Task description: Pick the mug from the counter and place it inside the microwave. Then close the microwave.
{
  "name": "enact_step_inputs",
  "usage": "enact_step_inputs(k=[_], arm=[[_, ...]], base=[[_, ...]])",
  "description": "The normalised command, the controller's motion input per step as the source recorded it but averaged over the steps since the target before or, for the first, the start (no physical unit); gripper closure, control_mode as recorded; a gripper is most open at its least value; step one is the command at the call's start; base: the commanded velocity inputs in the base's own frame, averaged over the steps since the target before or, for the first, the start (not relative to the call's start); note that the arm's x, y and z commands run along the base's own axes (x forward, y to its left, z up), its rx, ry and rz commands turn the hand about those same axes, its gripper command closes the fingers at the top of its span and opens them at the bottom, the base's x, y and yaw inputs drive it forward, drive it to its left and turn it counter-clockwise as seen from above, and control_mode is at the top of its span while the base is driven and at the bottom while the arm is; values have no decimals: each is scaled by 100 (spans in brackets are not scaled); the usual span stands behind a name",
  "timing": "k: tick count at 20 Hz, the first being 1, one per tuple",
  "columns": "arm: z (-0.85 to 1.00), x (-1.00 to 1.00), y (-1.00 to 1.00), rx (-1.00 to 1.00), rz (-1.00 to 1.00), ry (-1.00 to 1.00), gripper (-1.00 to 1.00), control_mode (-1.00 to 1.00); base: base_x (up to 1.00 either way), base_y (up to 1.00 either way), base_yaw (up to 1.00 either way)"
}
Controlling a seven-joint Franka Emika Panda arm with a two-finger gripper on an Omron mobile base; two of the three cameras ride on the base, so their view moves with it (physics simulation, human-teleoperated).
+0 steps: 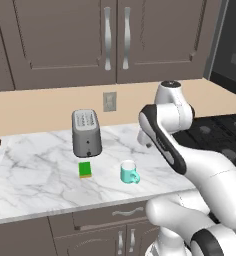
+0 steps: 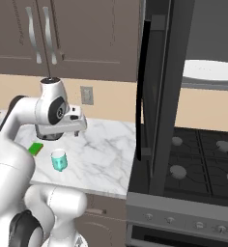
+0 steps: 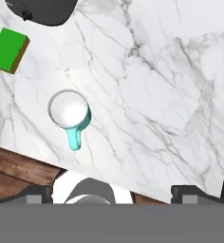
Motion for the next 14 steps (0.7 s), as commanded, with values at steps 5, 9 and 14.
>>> enact_step_inputs(k=[5,9,14], arm=[[0,11,7,0,10,15,-100,-100],[0,24,20,0,3,19,-100,-100],[-7,21,27,0,0,17,-100,-100]], base=[[0,0,0],[0,0,0],[0,0,0]])
